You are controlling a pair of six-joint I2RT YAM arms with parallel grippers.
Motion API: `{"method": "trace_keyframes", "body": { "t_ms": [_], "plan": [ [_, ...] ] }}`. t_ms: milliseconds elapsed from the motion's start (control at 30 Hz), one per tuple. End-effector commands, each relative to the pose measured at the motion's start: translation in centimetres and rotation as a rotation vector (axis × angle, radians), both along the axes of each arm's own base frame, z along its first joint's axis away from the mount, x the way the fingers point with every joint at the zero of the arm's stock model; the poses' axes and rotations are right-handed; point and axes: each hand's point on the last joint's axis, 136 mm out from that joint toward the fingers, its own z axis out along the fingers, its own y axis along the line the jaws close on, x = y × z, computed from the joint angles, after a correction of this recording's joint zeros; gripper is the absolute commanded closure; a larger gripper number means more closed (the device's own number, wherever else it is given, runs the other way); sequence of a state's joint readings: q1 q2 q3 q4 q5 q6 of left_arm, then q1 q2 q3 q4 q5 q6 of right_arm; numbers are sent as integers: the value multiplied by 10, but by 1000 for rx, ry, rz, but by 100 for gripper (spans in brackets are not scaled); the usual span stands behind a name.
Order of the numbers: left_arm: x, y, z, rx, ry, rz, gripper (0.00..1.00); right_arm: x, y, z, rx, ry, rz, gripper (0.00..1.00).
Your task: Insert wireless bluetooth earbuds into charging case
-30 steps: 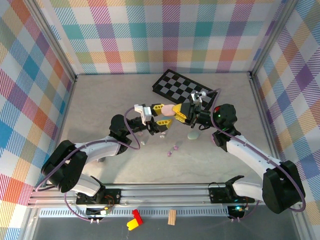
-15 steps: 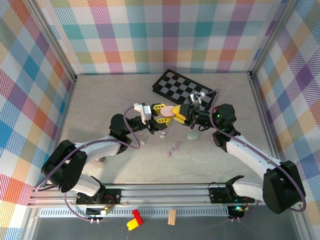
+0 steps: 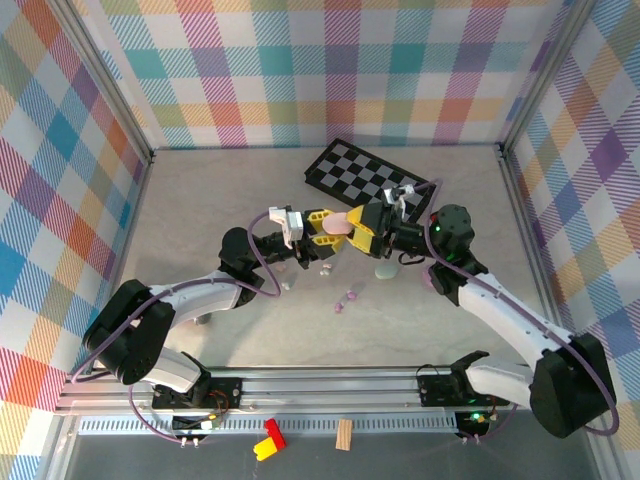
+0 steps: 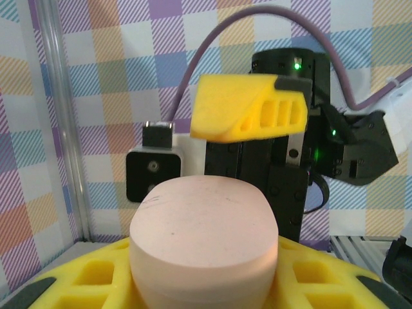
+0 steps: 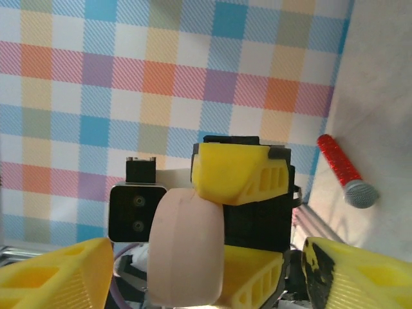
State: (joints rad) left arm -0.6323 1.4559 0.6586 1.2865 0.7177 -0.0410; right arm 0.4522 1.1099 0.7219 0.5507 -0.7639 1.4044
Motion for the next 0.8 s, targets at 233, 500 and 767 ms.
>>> {"method": "trace_keyframes", "body": {
  "t_ms": [233, 500, 767],
  "plan": [
    [-24, 15, -10, 36, 55, -114, 63, -8, -23, -14, -729, -648, -50, 4],
    [-35, 18, -23, 105, 102, -140, 63, -9, -2, -16, -945, -899, 79, 2],
    [-30, 19, -26, 119, 107, -109, 62, -12, 11, -19, -959, -960, 143, 0]
  ]
}}
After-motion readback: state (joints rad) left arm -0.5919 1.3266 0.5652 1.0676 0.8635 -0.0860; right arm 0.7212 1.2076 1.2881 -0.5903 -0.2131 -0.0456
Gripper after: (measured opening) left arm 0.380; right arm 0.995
